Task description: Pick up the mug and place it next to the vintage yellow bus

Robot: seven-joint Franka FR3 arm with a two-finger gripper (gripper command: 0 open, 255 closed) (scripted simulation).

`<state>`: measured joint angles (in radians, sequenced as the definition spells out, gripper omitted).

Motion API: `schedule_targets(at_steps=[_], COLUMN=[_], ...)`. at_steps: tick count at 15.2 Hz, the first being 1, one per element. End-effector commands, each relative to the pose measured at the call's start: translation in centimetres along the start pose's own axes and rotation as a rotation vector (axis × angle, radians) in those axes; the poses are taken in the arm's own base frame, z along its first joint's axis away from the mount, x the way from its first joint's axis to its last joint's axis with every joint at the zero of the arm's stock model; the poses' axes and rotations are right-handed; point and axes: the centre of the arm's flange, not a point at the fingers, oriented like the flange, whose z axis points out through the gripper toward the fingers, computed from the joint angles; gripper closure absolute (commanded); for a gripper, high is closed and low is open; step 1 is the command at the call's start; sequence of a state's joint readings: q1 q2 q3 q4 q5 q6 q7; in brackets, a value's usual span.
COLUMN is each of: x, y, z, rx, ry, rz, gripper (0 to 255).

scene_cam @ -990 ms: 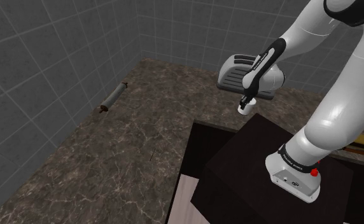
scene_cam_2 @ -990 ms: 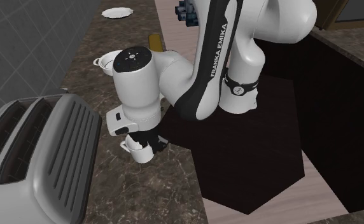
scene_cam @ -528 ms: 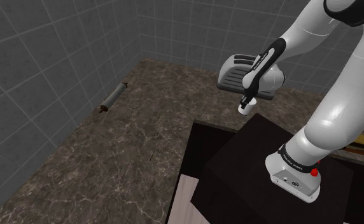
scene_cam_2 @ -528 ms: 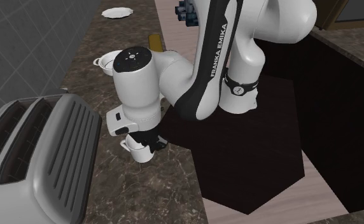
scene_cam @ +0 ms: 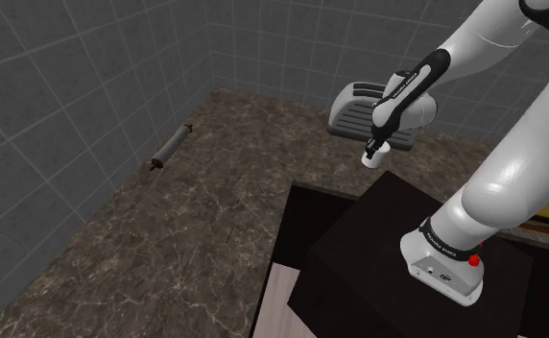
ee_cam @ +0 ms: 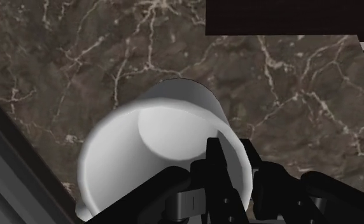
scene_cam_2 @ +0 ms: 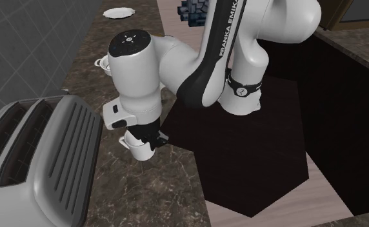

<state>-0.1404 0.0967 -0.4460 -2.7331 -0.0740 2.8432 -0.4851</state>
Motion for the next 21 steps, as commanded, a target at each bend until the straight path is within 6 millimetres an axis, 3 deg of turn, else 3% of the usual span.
schedule_targets(at_steps=[1,21], x=[0.0,-0.2], y=[0.0,0.7], z=[-1.1,-11.7], rx=[0.0,0.0], ry=[0.0,0.0], rz=[0.0,0.0], gripper=[255,255])
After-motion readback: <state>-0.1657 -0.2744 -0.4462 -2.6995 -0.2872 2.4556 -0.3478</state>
